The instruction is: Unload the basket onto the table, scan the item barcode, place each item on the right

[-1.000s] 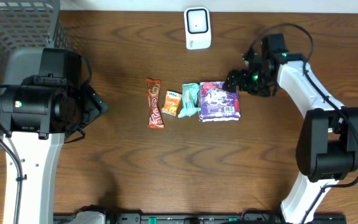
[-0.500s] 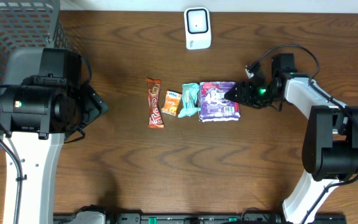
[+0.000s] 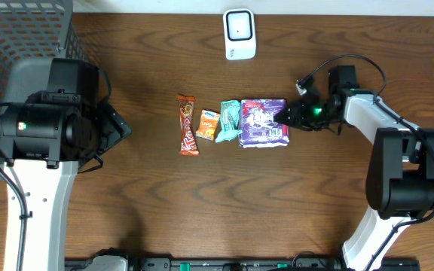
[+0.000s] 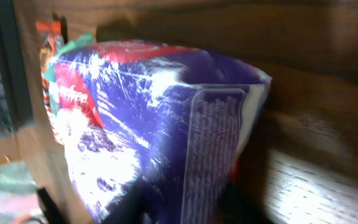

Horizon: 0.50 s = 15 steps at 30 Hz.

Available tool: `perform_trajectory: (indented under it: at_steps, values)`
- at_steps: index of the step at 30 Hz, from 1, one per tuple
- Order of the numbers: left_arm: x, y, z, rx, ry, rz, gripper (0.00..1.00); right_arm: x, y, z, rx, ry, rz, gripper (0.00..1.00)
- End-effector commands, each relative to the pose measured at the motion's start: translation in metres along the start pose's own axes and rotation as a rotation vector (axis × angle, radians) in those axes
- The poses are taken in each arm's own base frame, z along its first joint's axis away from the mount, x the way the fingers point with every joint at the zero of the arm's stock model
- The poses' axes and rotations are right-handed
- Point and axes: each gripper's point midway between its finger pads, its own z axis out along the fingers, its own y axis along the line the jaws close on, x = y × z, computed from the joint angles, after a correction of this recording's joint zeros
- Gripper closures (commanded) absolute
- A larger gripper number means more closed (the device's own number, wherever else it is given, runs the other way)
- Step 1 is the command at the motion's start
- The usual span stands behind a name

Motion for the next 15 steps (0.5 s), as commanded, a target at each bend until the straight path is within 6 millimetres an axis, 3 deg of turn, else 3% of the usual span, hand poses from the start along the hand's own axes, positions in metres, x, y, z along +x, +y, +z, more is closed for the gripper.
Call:
perform_trajectory:
  at_steps: [1, 8, 15]
  values:
    - [-0.001, 0.005, -0.003, -0.007, -0.013, -0.015, 0.01, 0.004, 0.007, 0.004, 0.001, 0.013, -0.019, 0.99]
    - [-0.001, 0.005, -0.003, -0.007, -0.013, -0.015, 0.01, -0.007, 0.015, -0.005, 0.000, -0.005, -0.006, 0.99]
    - [-0.001, 0.005, -0.003, -0.007, -0.013, -0.015, 0.01, -0.029, 0.015, -0.042, 0.234, -0.046, -0.029, 0.99]
